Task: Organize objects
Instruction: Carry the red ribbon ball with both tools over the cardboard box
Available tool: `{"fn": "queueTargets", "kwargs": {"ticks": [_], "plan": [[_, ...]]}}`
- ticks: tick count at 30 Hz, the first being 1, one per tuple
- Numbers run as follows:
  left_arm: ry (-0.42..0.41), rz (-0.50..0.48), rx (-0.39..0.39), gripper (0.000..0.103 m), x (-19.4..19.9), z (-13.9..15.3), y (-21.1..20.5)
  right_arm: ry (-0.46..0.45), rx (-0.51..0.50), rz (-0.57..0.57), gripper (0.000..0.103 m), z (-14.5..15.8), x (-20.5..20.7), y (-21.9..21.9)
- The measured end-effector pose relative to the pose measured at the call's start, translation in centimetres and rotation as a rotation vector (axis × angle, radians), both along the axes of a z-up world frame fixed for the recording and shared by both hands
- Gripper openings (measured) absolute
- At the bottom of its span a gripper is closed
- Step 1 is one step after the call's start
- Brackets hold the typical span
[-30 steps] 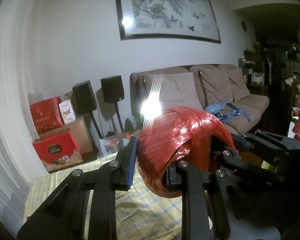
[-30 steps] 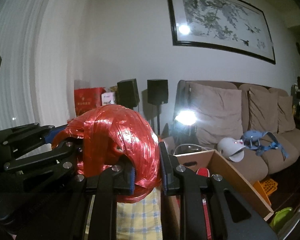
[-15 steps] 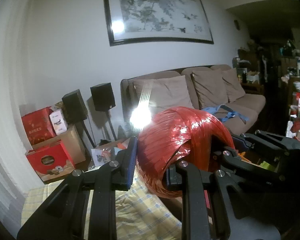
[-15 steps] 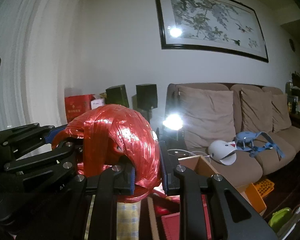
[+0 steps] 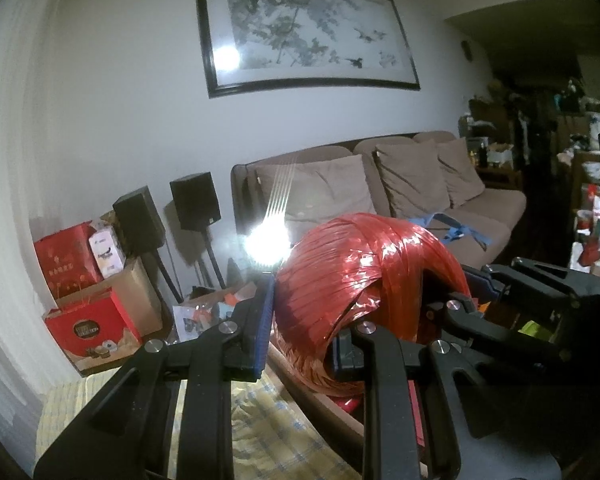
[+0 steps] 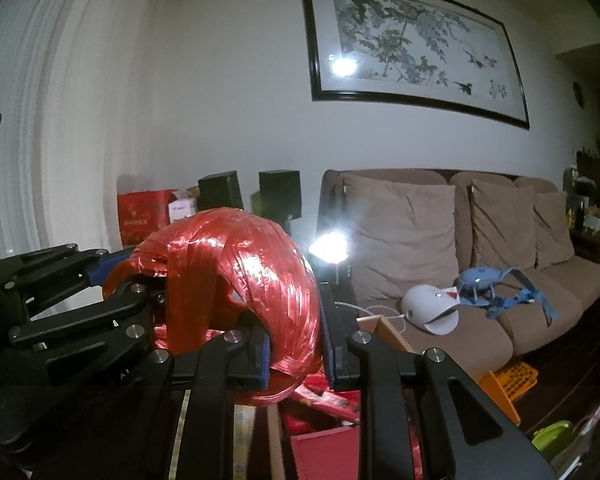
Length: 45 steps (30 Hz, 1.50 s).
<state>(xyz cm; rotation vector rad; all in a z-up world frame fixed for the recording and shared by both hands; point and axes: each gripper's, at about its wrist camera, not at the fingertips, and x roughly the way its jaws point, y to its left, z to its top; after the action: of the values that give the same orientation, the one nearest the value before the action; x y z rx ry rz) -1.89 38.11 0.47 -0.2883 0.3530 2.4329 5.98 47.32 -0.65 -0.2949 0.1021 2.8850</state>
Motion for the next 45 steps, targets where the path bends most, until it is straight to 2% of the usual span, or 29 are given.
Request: {"fn": "queueTargets", "kwargs": {"ticks": [9, 37, 45], "plan": [[-0.006, -0.027, 0.003, 0.02, 0.1, 0.3, 1.9, 0.002, -0.013, -0.029, 0.02, 0.1, 0.4, 1.6], [-0.102, -0.083, -0.027, 0.02, -1.3, -1.5, 6.3, -0.089, -0.047, -0.092, 0.02, -1.1, -0.3, 5.6], [-0.157, -0.086, -0.066, 0.02, -1.6, -2.6, 8.2, -0.152, -0.084, -0.098, 0.02, -2.1, -0.8, 7.5]]}}
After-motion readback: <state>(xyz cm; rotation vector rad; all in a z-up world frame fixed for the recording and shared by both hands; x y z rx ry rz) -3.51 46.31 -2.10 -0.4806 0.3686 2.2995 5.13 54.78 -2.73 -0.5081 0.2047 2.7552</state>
